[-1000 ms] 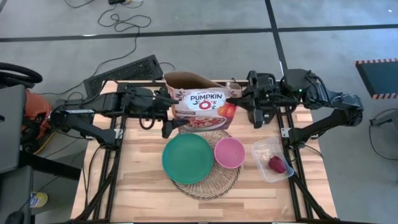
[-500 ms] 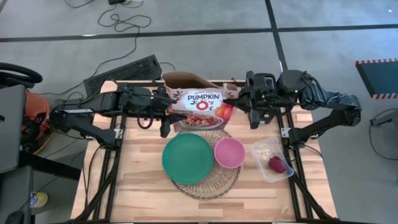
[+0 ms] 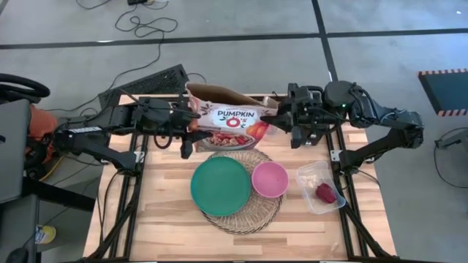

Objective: Arrange a breakfast setting
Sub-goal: Pour the cereals from the box into the pink bowl

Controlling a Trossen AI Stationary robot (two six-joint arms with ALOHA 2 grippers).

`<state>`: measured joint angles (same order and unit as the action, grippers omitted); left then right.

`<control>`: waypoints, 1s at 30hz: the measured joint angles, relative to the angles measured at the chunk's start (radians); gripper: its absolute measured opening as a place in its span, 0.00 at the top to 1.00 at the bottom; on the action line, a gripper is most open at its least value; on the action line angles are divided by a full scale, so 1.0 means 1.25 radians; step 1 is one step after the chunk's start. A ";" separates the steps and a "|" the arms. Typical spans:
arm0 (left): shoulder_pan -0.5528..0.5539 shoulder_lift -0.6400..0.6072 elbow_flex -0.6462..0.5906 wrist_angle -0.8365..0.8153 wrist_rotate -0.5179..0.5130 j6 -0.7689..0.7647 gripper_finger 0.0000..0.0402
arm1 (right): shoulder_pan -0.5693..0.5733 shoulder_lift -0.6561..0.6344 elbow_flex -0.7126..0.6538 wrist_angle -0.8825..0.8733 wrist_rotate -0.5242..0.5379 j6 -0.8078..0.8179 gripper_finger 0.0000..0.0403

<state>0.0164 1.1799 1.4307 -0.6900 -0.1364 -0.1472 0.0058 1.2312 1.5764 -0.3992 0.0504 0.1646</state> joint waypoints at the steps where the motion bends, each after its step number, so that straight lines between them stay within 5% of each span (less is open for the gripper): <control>1: 0.001 -0.002 0.000 -0.007 0.000 0.004 0.62 | 0.000 0.000 0.000 0.000 -0.003 0.000 0.59; 8: 0.001 -0.019 0.000 -0.031 -0.001 0.017 0.65 | 0.000 -0.001 0.000 -0.003 -0.018 -0.005 0.38; 30: 0.001 -0.070 0.000 -0.122 -0.002 0.024 0.71 | 0.036 -0.093 0.048 -0.206 -0.021 0.065 0.37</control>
<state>0.0177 1.0918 1.4303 -0.8422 -0.1389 -0.1169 0.0504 1.1154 1.6360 -0.6565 0.0247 0.2461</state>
